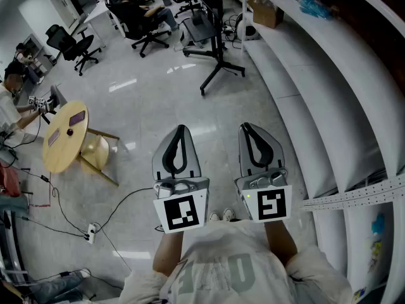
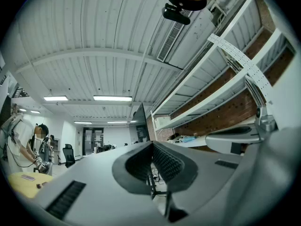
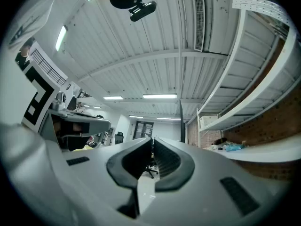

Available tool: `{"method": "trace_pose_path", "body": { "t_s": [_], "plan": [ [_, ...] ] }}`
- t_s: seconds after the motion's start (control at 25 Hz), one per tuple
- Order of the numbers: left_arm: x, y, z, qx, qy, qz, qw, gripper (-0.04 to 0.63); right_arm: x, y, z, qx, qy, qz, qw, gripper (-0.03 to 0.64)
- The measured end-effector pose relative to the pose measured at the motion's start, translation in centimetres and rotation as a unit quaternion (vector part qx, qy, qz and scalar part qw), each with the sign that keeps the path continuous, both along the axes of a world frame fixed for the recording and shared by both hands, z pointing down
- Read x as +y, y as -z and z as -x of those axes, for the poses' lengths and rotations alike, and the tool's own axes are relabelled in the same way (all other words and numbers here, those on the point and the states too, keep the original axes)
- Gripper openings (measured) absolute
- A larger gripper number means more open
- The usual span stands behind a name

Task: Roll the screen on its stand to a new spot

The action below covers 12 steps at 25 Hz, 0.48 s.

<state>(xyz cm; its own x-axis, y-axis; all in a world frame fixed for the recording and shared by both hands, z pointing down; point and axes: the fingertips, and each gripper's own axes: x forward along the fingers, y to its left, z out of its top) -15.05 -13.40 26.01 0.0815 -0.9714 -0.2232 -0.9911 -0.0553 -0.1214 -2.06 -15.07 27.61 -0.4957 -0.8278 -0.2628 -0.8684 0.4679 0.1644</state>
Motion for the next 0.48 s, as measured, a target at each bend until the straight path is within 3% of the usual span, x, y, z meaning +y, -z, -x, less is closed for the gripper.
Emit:
{"method": "trace_pose_path", "body": {
  "t_s": [0.24, 0.48],
  "plan": [
    [-0.7, -1.1, -1.3, -0.008, -0.001, 0.006, 1.0, 0.014, -1.1, -1.5, -1.5, -0.004, -0.005, 0.01, 1.0, 0.029],
    [-0.9, -3.2, -2.5, -0.024, -0.008, 0.033, 0.9991, 0.014, -1.3, -4.2, -3.0, -0.008, -0.005, 0.053, 0.999, 0.029]
  ]
}}
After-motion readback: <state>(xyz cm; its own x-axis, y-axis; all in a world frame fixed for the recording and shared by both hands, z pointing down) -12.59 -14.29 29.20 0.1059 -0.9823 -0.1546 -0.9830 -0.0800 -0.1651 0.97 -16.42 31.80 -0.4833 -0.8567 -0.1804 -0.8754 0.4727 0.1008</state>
